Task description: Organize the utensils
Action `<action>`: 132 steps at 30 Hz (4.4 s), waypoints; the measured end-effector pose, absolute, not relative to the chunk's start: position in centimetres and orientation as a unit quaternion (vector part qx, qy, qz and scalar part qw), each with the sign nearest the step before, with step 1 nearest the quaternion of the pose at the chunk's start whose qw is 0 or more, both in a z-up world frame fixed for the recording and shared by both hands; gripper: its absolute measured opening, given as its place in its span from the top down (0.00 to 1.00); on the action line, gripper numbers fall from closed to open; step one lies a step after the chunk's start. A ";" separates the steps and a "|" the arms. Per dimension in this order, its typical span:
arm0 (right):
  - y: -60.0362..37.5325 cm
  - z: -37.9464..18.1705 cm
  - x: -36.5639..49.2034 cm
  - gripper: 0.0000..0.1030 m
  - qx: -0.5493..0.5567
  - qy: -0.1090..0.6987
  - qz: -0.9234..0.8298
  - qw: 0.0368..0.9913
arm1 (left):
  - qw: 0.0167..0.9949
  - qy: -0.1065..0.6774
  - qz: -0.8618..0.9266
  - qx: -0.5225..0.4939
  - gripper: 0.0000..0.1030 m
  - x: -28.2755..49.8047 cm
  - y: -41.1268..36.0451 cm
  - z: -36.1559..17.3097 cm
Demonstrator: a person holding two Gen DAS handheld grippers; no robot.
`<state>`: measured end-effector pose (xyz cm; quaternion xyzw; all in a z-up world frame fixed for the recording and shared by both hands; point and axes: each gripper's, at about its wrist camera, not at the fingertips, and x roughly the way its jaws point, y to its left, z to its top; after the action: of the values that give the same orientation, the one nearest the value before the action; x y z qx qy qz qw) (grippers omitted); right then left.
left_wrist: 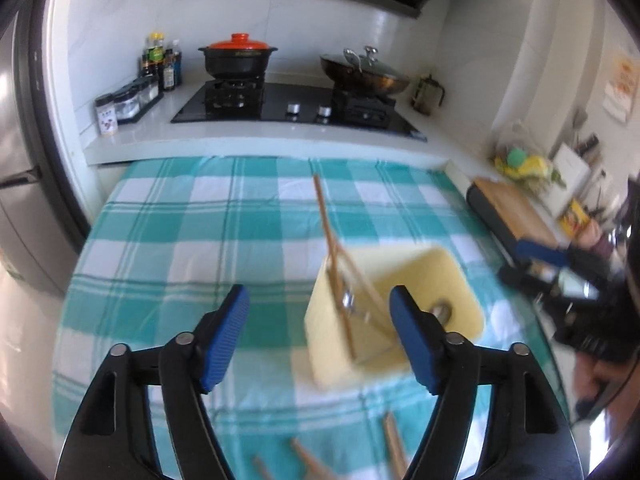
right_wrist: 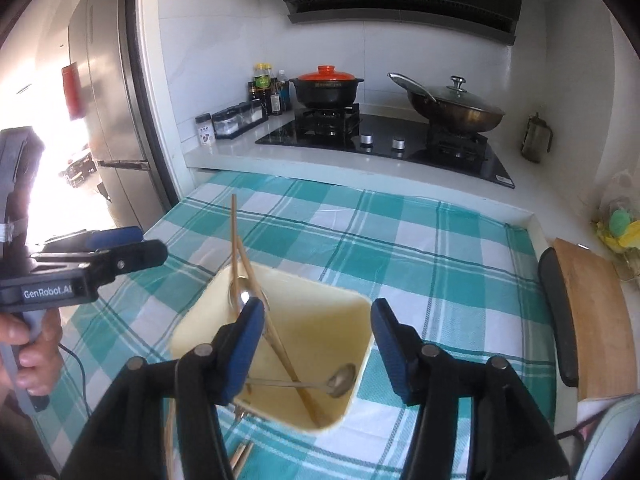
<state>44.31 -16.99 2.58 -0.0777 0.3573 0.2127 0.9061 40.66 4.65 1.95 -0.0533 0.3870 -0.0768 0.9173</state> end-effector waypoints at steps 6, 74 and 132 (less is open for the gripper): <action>-18.6 2.2 35.3 0.32 -0.107 0.378 0.220 0.893 | 0.898 0.437 -0.061 0.004 0.16 30.1 6.3 -1.3; -22.8 -14.5 19.6 0.90 -0.017 0.495 0.034 0.868 | 0.891 0.446 0.035 -0.075 0.14 16.4 6.0 -14.2; -22.7 -15.0 25.5 0.60 -0.069 0.541 0.141 0.826 | 0.845 0.534 -0.025 0.015 0.01 25.7 8.0 -16.8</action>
<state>25.47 -22.71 -15.03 -0.0694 0.5412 0.1406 0.8262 25.68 7.98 -16.78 0.0146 0.5340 -0.0251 0.8450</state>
